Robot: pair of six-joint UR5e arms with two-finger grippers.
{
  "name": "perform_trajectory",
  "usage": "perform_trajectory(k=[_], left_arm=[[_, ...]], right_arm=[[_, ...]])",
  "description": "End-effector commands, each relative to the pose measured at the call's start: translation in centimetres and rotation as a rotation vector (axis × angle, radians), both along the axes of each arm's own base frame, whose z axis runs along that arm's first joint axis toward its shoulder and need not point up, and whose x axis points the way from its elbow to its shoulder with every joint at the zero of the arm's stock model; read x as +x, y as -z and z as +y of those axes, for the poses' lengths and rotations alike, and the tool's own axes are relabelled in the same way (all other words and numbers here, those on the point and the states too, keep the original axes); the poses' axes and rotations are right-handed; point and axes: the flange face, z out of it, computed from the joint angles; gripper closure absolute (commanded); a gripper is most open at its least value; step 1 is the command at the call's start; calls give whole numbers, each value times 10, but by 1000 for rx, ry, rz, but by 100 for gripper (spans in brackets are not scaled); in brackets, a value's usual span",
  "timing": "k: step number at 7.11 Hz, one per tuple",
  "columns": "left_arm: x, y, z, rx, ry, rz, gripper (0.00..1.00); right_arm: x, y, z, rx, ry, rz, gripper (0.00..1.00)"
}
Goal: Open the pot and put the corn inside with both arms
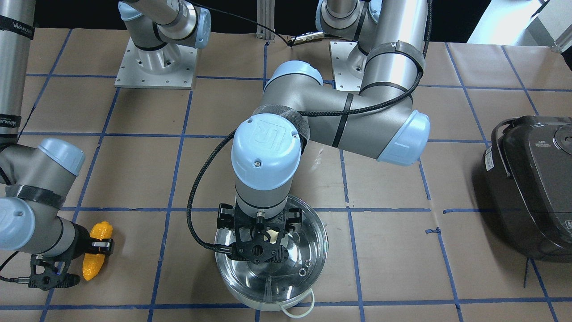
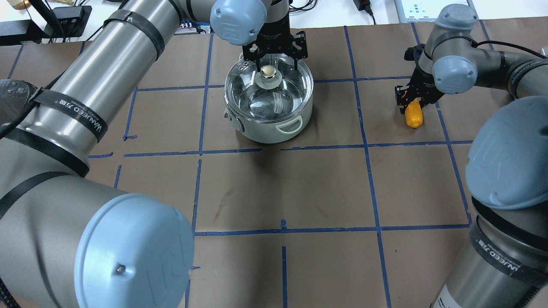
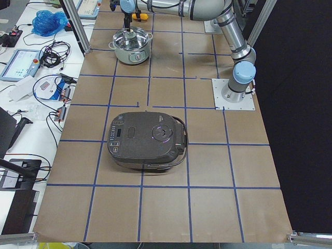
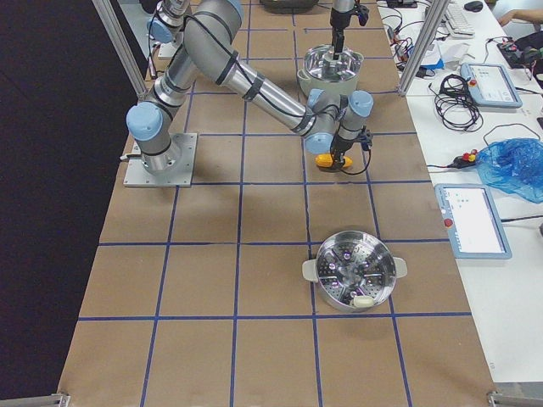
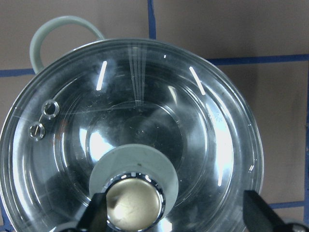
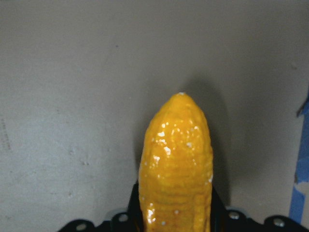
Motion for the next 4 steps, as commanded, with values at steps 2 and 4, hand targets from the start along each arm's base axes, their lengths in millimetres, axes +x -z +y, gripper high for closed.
perform_trajectory(k=[2, 4], left_arm=[[2, 8, 1, 9, 15, -6, 0], [3, 24, 0, 30, 12, -18, 0]], right_arm=[[-4, -54, 4, -28, -6, 6, 96], [17, -123, 28, -23, -21, 0, 95]])
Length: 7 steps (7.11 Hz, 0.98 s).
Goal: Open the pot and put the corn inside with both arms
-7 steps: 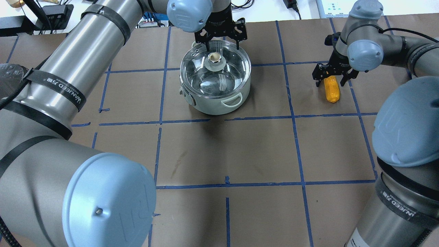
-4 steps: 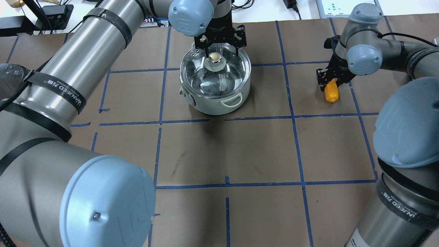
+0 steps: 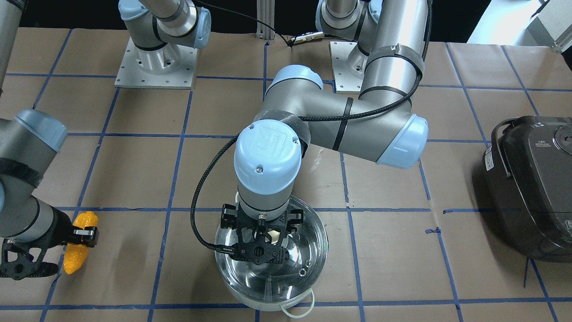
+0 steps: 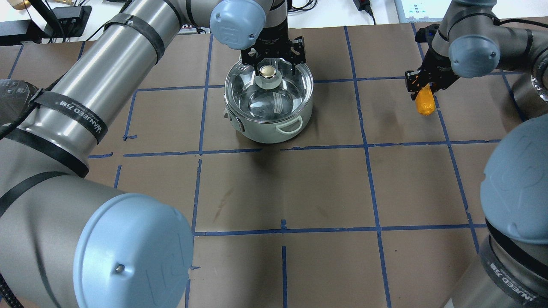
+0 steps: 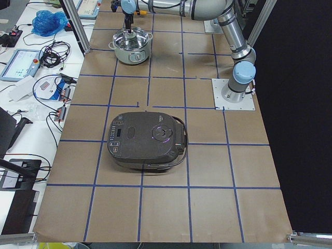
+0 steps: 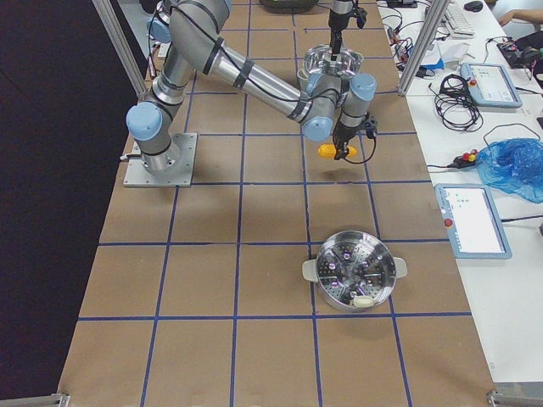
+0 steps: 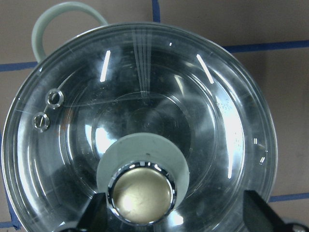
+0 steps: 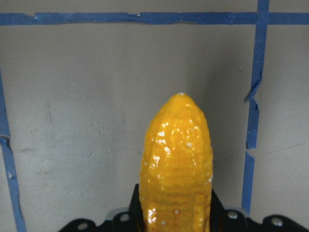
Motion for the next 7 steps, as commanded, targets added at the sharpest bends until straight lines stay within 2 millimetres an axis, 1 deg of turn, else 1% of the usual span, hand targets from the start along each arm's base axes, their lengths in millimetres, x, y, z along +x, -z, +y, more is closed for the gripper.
perform_trajectory(k=[1, 2, 3, 4, 5, 6, 7], left_arm=[[3, 9, -1, 13, -4, -6, 0], [3, 10, -1, 15, -4, -6, 6], [6, 7, -2, 11, -7, -3, 22], [6, 3, -1, 6, -7, -3, 54], [8, 1, -2, 2, -9, -4, 72], [8, -3, -1, -4, -10, -3, 87], [12, -14, -1, -18, -24, -3, 94]], right_arm=[[45, -77, 30, -17, -43, -5, 95], [74, -125, 55, -14, -42, 4, 93], [90, -175, 84, 5, -6, 4, 94], [93, -194, 95, 12, 1, 2, 94], [93, -192, 96, 18, -11, -7, 94], [97, -192, 95, 13, -17, -8, 94], [102, -188, 92, 13, -28, -11, 94]])
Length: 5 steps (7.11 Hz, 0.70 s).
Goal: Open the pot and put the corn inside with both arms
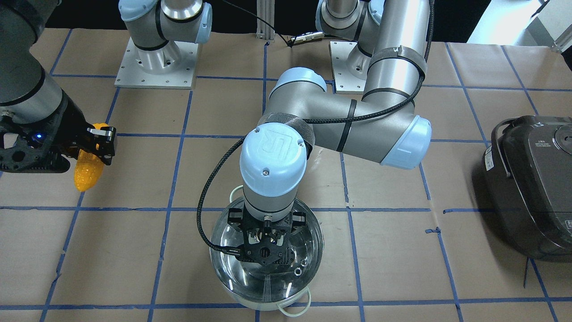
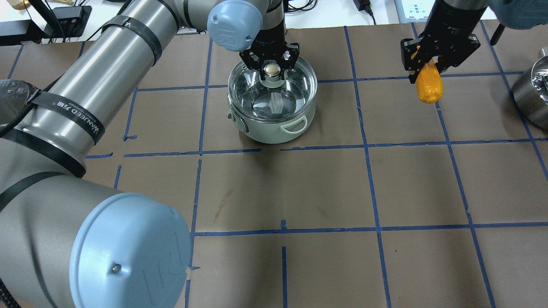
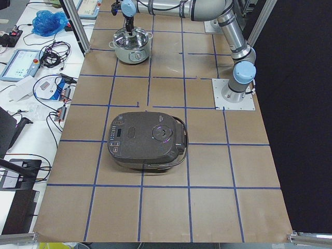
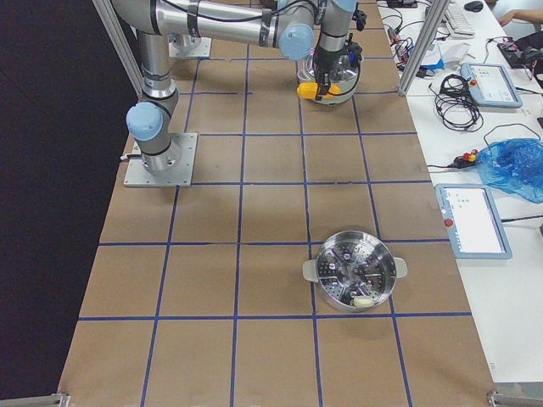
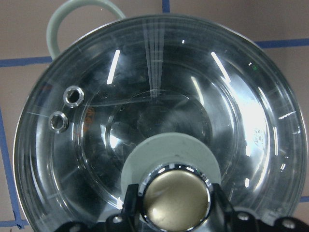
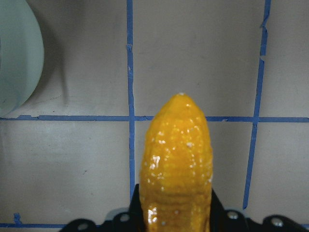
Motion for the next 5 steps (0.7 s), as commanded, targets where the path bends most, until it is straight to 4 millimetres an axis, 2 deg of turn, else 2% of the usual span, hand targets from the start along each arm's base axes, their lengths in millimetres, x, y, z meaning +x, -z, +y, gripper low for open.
perform_trajectory(k=[1, 2, 3, 4, 5], left_arm=[[9, -29, 2, -40, -18, -19, 97], [16, -58, 11, -52, -23, -20, 97], [55, -96, 16, -54, -58, -29, 97], [114, -119, 10, -46, -81, -27, 97], [157, -116, -1, -36, -64, -38, 97]], right_arm=[[7, 7, -15, -4, -3, -9, 94], [19, -2, -39, -37, -14, -32, 94], [50, -2, -67, -54, -43, -30, 94], [104, 9, -93, -68, -61, -22, 94], [144, 30, -117, -65, -45, -32, 94]])
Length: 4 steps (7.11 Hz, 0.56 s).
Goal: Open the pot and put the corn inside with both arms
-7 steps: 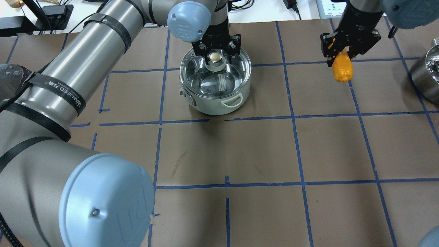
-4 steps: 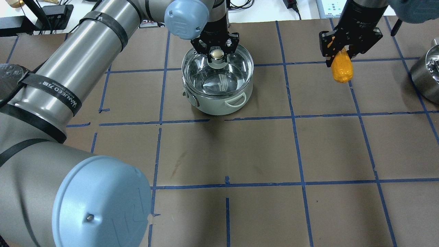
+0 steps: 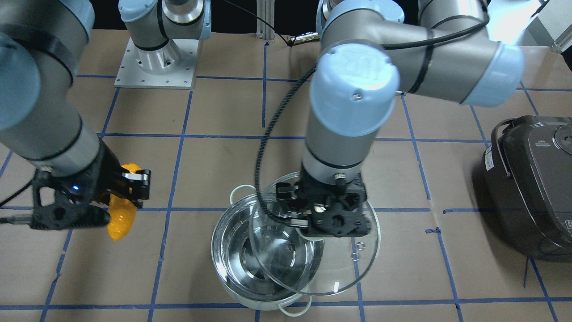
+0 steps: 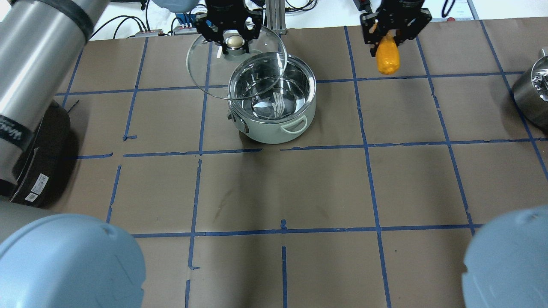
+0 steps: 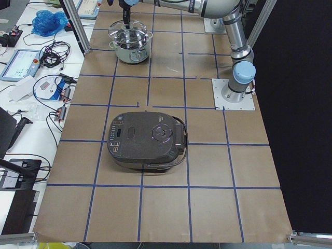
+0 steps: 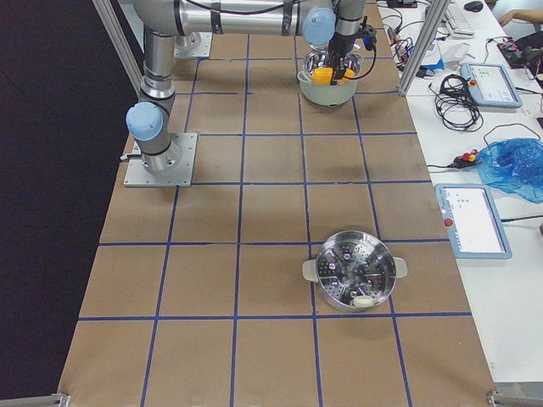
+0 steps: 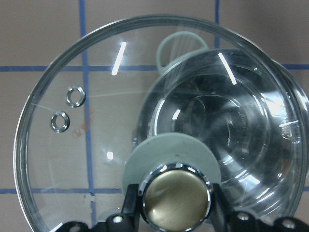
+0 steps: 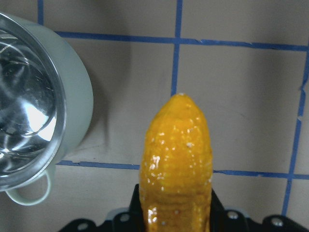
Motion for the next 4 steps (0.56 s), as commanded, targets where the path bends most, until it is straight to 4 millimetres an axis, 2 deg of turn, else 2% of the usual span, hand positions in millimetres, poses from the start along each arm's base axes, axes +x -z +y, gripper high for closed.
perform_trajectory(k=[1, 2, 3, 4], left_arm=[[103, 4, -29, 5, -50, -3, 97], [155, 16, -46, -8, -42, 0, 97], [204, 41, -52, 36, -63, 4, 97], [234, 80, -57, 55, -50, 17, 97]], right_arm=[[122, 42, -26, -39, 1, -3, 94], [180, 67, -12, -34, 32, -3, 94], [222, 96, -6, -40, 22, -2, 94], [240, 121, -4, -45, -3, 7, 93]])
